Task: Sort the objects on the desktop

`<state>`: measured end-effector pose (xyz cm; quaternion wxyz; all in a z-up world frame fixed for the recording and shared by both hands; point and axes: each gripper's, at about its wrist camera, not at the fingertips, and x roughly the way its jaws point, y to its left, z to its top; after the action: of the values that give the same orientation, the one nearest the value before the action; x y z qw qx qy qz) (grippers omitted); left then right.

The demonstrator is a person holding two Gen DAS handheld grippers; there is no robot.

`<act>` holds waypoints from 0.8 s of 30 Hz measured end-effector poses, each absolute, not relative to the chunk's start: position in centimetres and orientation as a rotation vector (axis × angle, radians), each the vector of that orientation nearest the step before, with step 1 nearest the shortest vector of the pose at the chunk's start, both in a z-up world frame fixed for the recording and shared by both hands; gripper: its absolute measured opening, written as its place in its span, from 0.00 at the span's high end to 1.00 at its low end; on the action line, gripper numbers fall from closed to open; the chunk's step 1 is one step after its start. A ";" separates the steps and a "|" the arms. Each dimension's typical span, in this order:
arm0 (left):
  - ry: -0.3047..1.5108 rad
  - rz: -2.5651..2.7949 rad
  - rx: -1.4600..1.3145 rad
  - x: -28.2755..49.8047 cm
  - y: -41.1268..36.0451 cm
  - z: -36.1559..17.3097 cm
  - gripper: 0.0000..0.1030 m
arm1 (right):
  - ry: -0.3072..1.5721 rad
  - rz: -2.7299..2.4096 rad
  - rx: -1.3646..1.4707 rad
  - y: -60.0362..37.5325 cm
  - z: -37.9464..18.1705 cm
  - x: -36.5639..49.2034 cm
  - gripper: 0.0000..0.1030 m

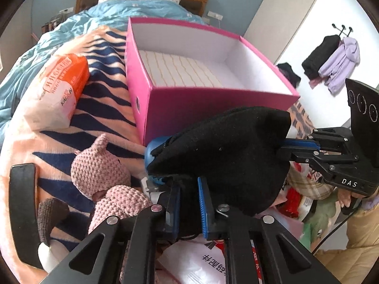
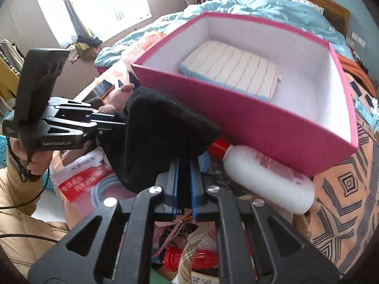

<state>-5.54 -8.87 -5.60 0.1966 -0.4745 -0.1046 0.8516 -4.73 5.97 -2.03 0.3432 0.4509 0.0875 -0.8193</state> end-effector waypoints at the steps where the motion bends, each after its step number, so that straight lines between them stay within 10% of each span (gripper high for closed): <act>1: -0.294 2.394 -1.319 -5.6 -8.8 -5.4 0.89 | 0.219 -2.134 1.159 6.1 -1.8 -4.7 0.91; 24: -0.233 2.575 -1.015 -5.7 -9.3 2.5 0.89 | 0.107 -2.246 0.902 8.2 4.7 -4.2 0.91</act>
<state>-5.70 -9.27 2.48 0.1812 -0.3594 -0.0826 0.9117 -4.24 8.19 4.71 0.3515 0.3486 0.0412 -0.8679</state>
